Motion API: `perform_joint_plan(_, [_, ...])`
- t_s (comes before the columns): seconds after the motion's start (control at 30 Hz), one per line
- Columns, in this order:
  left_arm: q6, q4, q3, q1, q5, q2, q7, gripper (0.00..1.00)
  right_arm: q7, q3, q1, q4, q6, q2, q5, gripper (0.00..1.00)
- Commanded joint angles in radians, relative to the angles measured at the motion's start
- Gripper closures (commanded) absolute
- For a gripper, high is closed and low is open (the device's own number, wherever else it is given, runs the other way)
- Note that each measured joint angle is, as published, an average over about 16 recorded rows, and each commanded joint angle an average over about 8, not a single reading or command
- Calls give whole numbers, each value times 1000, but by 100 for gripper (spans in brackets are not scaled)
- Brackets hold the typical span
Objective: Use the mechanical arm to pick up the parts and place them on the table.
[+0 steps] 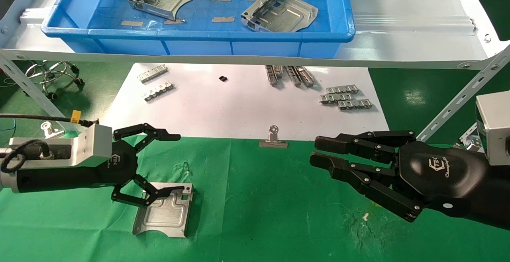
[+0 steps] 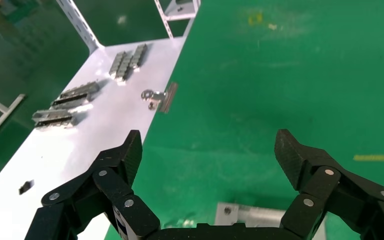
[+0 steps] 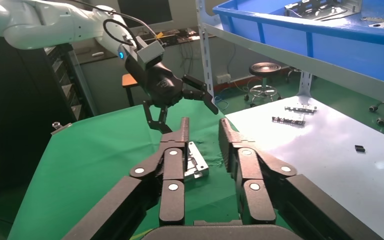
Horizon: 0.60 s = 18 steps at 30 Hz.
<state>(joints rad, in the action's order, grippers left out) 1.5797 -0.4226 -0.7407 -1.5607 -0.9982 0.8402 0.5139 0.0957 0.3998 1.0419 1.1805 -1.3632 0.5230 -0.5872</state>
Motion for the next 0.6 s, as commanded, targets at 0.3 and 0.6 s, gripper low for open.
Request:
perform_joint_plan(0.3, [-18, -186, 100, 105, 58, -49, -151, 0, 0, 0, 0, 0, 0, 0, 0, 0])
perform_joint_plan(0.6, [-34, -353, 189, 199, 110, -94, -288, 0, 0, 0, 0, 0, 0, 0, 0, 0])
